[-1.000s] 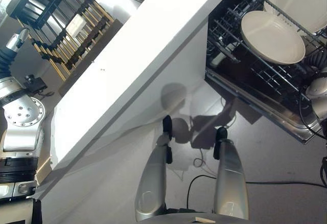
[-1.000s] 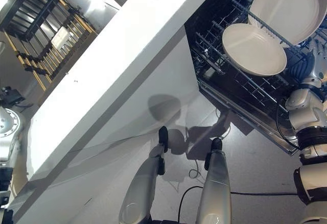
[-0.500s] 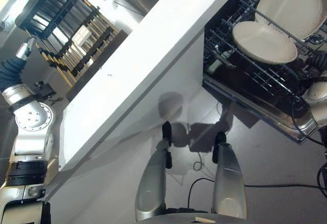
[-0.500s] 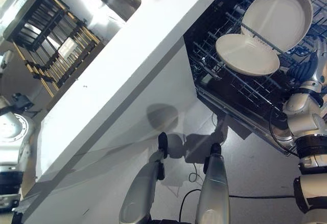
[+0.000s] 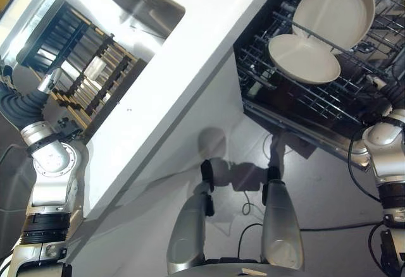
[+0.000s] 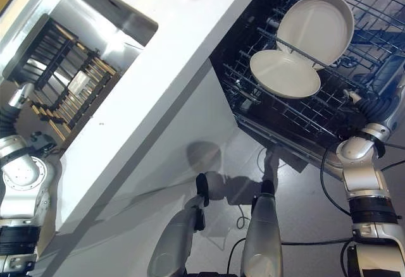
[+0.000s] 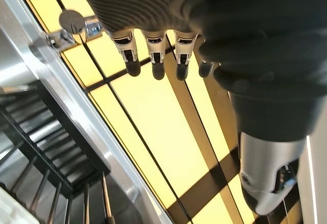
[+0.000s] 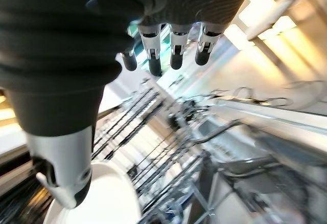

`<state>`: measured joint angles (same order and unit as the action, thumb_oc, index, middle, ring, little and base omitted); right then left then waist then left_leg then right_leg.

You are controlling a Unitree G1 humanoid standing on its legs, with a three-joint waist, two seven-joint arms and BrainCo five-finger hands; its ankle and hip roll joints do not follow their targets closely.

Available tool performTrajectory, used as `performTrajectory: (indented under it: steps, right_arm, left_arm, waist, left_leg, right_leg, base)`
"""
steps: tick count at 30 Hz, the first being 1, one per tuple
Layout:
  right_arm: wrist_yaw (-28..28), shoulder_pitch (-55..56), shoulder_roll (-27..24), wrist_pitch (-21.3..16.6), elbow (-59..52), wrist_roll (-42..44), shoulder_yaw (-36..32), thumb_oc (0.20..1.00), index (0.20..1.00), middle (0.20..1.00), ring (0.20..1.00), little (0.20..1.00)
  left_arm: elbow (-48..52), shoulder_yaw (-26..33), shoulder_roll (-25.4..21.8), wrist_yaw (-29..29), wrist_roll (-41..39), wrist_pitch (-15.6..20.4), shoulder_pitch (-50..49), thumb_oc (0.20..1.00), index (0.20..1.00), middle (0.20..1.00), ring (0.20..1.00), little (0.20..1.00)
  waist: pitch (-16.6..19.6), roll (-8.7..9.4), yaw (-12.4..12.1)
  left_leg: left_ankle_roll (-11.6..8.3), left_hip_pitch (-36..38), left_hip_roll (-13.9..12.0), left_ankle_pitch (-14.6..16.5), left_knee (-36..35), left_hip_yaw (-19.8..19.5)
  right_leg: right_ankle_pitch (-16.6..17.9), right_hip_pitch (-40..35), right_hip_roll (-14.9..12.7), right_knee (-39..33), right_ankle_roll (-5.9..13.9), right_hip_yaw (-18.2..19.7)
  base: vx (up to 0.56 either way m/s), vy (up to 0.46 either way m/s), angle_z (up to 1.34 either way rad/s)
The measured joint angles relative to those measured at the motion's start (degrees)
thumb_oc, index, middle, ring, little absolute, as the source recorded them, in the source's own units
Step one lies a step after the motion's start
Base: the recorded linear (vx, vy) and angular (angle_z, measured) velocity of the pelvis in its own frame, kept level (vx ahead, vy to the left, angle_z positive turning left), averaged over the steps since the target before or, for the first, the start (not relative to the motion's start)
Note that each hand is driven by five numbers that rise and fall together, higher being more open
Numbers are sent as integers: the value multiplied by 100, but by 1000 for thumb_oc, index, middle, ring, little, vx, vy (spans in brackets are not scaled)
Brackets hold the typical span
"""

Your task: Pick up plates and place into dishwasher.

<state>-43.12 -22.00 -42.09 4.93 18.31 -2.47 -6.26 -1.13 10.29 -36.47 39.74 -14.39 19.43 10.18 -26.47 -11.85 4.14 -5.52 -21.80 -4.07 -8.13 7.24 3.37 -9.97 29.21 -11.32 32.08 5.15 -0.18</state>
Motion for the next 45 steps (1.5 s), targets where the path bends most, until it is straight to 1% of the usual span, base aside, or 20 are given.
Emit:
performTrajectory:
  steps: [3,5,9,11,13,16,19,22,25,28,30,33,35,39,45]
  right_arm:
    - [-11,8,68,2,1,120,0,1000,1000,1000,1000,1000]
    - [-45,8,68,2,9,217,-2,1000,1000,1000,1000,1000]
    - [-112,25,70,-4,11,326,-9,1000,1000,1000,1000,1000]
    - [-112,38,88,-5,26,393,-7,1000,1000,1000,1000,1000]
    - [-113,41,86,-30,48,460,-9,1000,1000,1000,1000,1000]
    - [-113,33,87,-169,48,723,-9,1000,1000,1000,1000,1000]
    - [-60,-11,140,-388,112,1103,-4,1000,1000,1000,1000,1000]
    - [284,-78,211,-743,179,1622,-3,1000,1000,1000,1000,1000]
    - [854,-168,397,-1241,301,2393,-2,1000,1000,1000,1000,1000]
    - [1335,-285,571,-1464,524,2797,26,1000,1000,1000,1000,1000]
    - [1550,-363,589,-1534,634,2924,52,1000,1000,1000,1000,1000]
    - [1786,-646,591,-1678,1097,3083,159,1000,1000,1000,1000,1000]
    - [1896,-696,586,-1758,1137,3134,181,1000,1000,1000,1000,1000]
    - [2056,-776,574,-1811,1214,3189,210,1000,1000,1000,1000,1000]
    - [2066,-850,571,-1817,1236,3246,247,1000,1000,1000,1000,1000]
  left_arm:
    - [0,-10,67,1,1,1,-22,1000,1000,1000,1000,1000]
    - [0,-10,105,3,-2,1,-22,1000,1000,1000,1000,1000]
    - [-7,-18,253,3,-2,1,-28,1000,1000,1000,1000,1000]
    - [-8,-18,272,4,-2,5,-56,1000,1000,1000,1000,1000]
    - [-9,-24,279,6,-4,9,-67,1000,1000,1000,1000,1000]
    - [4,-37,277,10,-2,9,-35,1000,1000,1000,1000,1000]
    - [4,-25,258,30,-1,10,-21,1000,1000,1000,1000,1000]
    - [6,-59,254,31,-2,6,10,1000,1000,1000,1000,1000]
    - [10,-79,231,32,4,5,76,1000,1000,1000,1000,1000]
    - [8,-130,170,32,6,-7,169,1000,1000,1000,1000,1000]
    - [16,-189,157,35,7,-11,240,1000,1000,1000,1000,1000]
    - [23,-253,127,46,11,-30,345,1000,1000,1000,1000,1000]
    - [39,-254,126,75,11,-62,358,1000,1000,1000,1000,1000]
    - [69,-288,159,89,9,-157,402,1000,1000,1000,1000,1000]
    - [216,-371,165,128,0,-229,432,1000,1000,1000,1000,1000]
  waist:
    - [-12,-31,122]
    - [-15,-44,140]
    - [-63,-158,211]
    - [-59,-164,216]
    - [-59,-164,272]
    - [-56,-169,289]
    - [-44,-187,275]
    - [-36,-197,273]
    - [-21,-218,260]
    - [-17,-225,229]
    - [8,-260,131]
    - [23,-280,115]
    - [37,-300,124]
    - [58,-329,117]
    - [70,-346,109]
  left_leg:
    - [37,5,68,24,37,38]
    - [62,6,78,39,55,108]
    - [60,-1,102,71,96,158]
    - [72,-3,106,102,139,239]
    - [101,-7,121,137,209,272]
    - [125,-65,159,189,293,297]
    - [114,-183,190,237,414,299]
    - [120,-222,221,248,442,319]
    - [120,-316,232,248,493,319]
    - [120,-422,249,254,577,306]
    - [120,-524,256,257,643,296]
    - [122,-604,295,256,696,279]
    - [132,-656,307,262,714,272]
    - [165,-722,359,284,784,271]
    - [211,-789,416,314,911,267]
  right_leg:
    - [8,6,-57,-3,30,77]
    - [14,36,-64,-2,36,146]
    - [32,68,-79,10,48,222]
    - [34,110,-80,34,53,294]
    - [32,102,-89,36,72,335]
    - [19,186,-109,94,101,422]
    - [2,319,-136,198,111,473]
    - [-2,384,-157,244,123,520]
    - [-6,489,-167,327,125,536]
    - [-33,598,-184,438,122,547]
    - [-33,684,-192,481,123,553]
    - [-40,766,-234,553,134,557]
    - [-40,797,-250,565,139,563]
    - [-35,858,-313,611,157,566]
    - [-24,890,-395,642,186,522]
  base:
    - [-31,82,-6]
    - [-29,50,-9]
    - [-12,69,-7]
    - [4,63,-15]
    - [-19,47,-9]
    - [-5,56,-7]
    - [34,73,-2]
    - [33,43,-1]
    - [21,12,1]
    - [10,16,4]
    - [7,19,2]
    - [7,44,5]
    - [23,76,3]
    - [27,93,1]
    - [34,93,2]
